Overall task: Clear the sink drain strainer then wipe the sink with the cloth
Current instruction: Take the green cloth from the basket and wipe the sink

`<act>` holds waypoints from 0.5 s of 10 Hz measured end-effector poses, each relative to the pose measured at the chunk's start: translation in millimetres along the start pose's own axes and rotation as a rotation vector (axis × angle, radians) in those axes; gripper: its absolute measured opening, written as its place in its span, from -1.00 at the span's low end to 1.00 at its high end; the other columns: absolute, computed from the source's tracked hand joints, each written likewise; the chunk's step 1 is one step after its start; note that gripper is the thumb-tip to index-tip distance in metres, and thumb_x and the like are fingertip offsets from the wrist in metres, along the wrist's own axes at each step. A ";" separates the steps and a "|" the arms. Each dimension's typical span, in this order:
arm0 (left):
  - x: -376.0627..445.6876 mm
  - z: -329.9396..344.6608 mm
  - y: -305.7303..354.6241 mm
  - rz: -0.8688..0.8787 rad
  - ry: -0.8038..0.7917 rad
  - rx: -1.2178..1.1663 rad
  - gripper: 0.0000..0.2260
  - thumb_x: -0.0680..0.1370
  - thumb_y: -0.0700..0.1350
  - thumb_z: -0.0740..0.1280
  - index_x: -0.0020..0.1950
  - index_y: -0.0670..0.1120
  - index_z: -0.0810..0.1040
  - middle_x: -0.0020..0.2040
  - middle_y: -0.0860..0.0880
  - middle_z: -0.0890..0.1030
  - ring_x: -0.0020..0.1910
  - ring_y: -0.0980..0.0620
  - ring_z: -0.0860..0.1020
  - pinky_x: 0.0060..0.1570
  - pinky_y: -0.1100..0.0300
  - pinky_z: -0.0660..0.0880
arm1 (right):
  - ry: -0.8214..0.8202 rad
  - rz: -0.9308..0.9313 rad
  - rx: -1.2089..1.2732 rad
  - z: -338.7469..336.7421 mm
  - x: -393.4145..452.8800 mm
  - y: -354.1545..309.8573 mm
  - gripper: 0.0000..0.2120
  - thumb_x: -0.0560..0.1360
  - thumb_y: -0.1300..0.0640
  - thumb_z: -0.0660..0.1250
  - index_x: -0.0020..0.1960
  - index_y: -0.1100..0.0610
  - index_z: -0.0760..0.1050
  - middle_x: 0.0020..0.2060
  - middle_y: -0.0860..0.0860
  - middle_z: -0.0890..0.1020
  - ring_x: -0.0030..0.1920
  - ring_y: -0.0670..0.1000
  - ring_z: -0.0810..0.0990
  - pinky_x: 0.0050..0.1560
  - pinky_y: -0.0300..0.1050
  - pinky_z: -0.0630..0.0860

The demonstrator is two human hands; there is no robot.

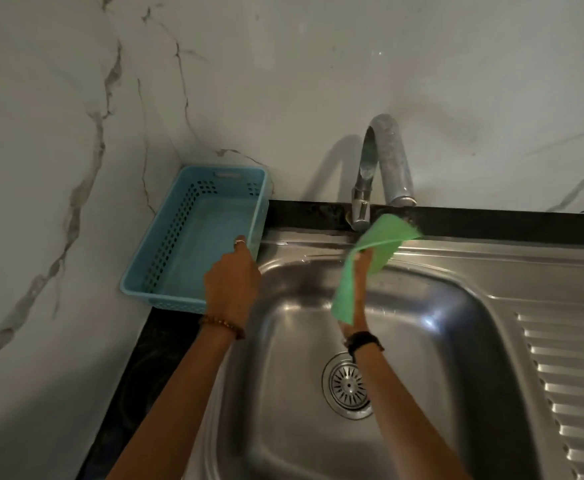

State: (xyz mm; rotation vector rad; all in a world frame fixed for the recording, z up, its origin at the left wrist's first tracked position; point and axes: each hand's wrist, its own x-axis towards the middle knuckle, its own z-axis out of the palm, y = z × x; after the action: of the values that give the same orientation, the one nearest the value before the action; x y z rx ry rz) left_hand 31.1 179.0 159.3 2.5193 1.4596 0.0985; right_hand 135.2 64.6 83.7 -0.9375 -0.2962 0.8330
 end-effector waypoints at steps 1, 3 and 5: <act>3.8 1.2 -2.7 0.002 0.009 -0.038 -0.65 0.60 -0.18 0.10 0.39 -0.18 0.26 0.06 -0.29 0.60 0.01 -0.28 0.56 -0.05 -0.06 0.47 | 0.009 -0.158 -1.264 18.7 39.8 32.3 -0.12 0.34 -0.50 -0.04 0.46 -0.11 -0.31 0.48 -0.02 -0.31 0.48 0.05 -0.32 0.42 0.13 -0.38; 6.8 5.8 -5.8 0.025 0.060 -0.086 -0.66 0.63 -0.12 0.07 0.39 -0.15 0.29 0.09 -0.27 0.59 0.05 -0.25 0.56 0.02 -0.09 0.48 | 0.195 -0.298 -1.650 37.6 60.0 82.9 -0.42 0.56 -0.19 0.07 0.51 -0.05 0.02 0.50 0.04 -0.08 0.49 0.24 -0.17 0.35 0.32 -0.36; 4.5 6.1 -4.0 0.018 0.114 -0.103 -0.68 0.63 -0.08 0.08 0.35 -0.13 0.36 0.05 -0.23 0.61 0.01 -0.21 0.58 -0.05 -0.03 0.47 | -0.053 -0.349 -1.684 64.2 54.5 96.5 -0.57 0.56 0.09 0.21 0.40 0.12 0.32 0.46 0.08 0.27 0.49 0.19 0.03 0.35 0.41 -0.23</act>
State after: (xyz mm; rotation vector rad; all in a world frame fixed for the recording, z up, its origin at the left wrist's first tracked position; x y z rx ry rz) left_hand 31.1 183.8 152.2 2.4799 1.4343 0.3171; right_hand 87.0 173.6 36.7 -2.3039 -1.2610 0.1032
